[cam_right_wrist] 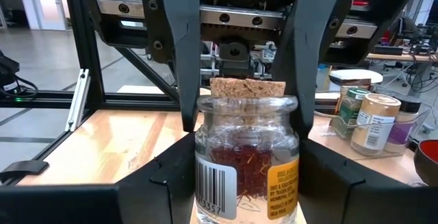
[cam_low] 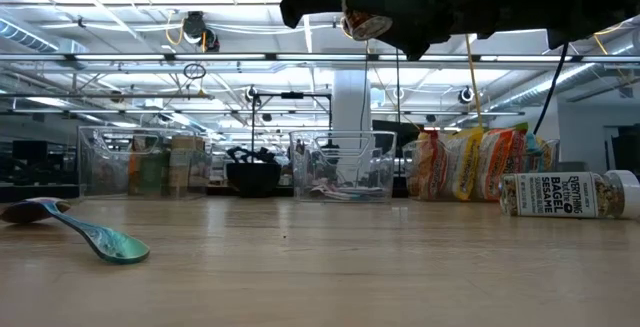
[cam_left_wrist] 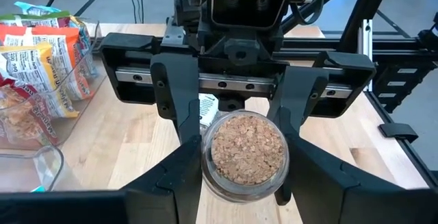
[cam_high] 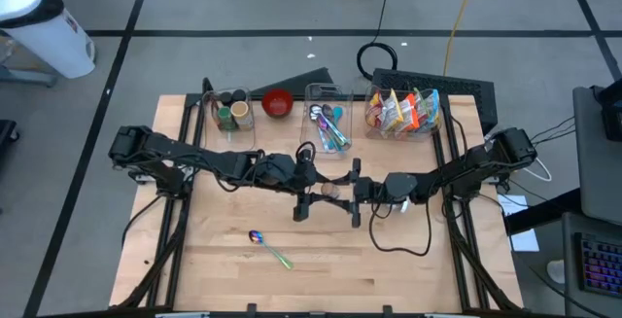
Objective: Pick & Place Food Item
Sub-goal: Put the yellow and white seasoning bottle into the left transparent bin
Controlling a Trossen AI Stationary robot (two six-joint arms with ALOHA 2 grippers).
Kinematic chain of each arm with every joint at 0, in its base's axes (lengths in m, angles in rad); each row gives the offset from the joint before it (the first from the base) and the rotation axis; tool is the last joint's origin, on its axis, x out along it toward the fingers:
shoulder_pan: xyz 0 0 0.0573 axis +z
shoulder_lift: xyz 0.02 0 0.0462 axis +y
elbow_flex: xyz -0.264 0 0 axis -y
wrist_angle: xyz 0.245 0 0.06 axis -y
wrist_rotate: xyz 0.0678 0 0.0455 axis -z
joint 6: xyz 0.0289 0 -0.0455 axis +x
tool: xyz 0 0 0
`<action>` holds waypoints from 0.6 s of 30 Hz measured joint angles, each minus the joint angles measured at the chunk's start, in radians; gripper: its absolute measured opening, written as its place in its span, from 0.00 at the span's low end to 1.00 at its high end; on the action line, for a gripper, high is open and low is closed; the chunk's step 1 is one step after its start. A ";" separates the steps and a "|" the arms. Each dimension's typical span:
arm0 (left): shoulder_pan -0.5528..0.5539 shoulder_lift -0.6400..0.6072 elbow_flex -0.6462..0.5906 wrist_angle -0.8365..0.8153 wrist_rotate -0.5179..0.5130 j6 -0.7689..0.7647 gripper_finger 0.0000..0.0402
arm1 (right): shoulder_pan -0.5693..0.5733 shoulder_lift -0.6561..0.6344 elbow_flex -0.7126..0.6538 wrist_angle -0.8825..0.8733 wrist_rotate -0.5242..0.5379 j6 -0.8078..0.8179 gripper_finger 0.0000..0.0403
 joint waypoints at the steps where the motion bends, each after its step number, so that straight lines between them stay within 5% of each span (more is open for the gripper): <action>1: 0.000 0.000 0.000 0.001 0.002 0.001 0.45 | 0.000 0.000 0.000 0.000 0.000 -0.001 0.46; 9: 0.000 0.000 0.000 0.007 0.011 -0.013 0.45 | 0.000 0.000 0.000 0.002 -0.006 -0.007 0.59; 18: 0.000 0.000 0.000 0.008 -0.013 -0.012 0.45 | 0.000 0.000 0.000 0.008 -0.004 -0.016 0.57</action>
